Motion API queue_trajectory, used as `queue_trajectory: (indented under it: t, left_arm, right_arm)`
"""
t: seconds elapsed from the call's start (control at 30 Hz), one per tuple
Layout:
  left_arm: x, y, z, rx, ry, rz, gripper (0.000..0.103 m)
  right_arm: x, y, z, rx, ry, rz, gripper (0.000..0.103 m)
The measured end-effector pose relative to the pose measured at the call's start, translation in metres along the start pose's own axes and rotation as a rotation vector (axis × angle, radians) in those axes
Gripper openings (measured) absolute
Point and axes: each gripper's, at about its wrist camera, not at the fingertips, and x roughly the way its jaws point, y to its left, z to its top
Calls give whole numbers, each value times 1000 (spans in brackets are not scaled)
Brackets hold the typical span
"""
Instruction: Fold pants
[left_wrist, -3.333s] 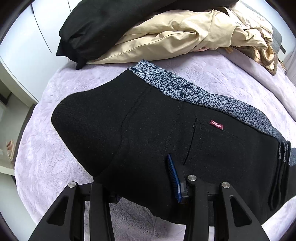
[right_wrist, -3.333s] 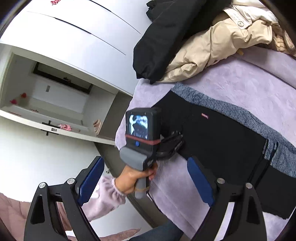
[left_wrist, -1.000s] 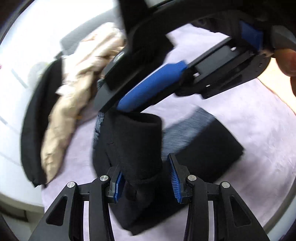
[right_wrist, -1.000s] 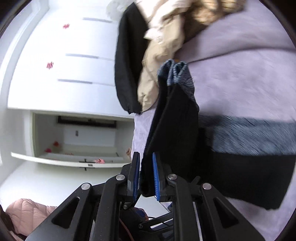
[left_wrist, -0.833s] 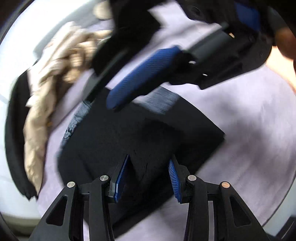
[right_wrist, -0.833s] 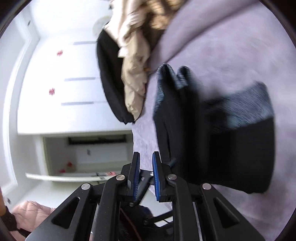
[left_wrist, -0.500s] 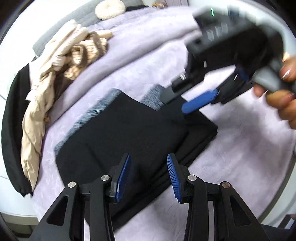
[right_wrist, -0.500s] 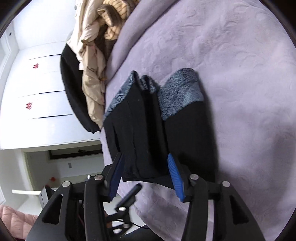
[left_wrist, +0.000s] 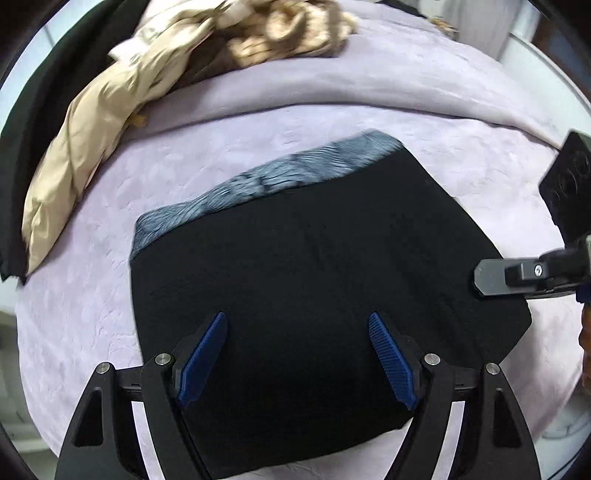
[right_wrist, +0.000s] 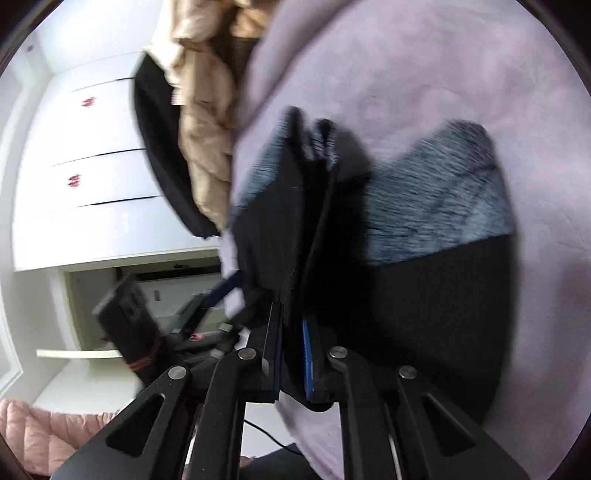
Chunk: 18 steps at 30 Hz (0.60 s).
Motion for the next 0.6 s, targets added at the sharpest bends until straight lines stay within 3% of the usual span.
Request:
queue_trajectory:
  t: [0.1, 0.2, 0.3, 0.43, 0.53, 0.6]
  left_arm:
    - [-11, -24, 0, 75, -29, 9, 78]
    - [-13, -46, -2, 89, -6, -61, 64]
    - [-4, -79, -8, 210, -40, 15, 64]
    - [28, -84, -3, 144, 30, 21, 65]
    - [8, -73, 4, 125, 43, -19, 65]
    - [-16, -45, 7, 55, 24, -18, 67]
  right_arm:
    - [-12, 11, -20, 0, -21, 24, 10]
    - [-32, 1, -36, 47, -66, 30, 10]
    - [-46, -16, -41, 70, -114, -32, 10]
    - [-38, -52, -27, 121, -116, -177, 11]
    - [-46, -59, -28, 188, -126, -173, 15]
    - [-56, -48, -32, 172, -141, -267, 20]
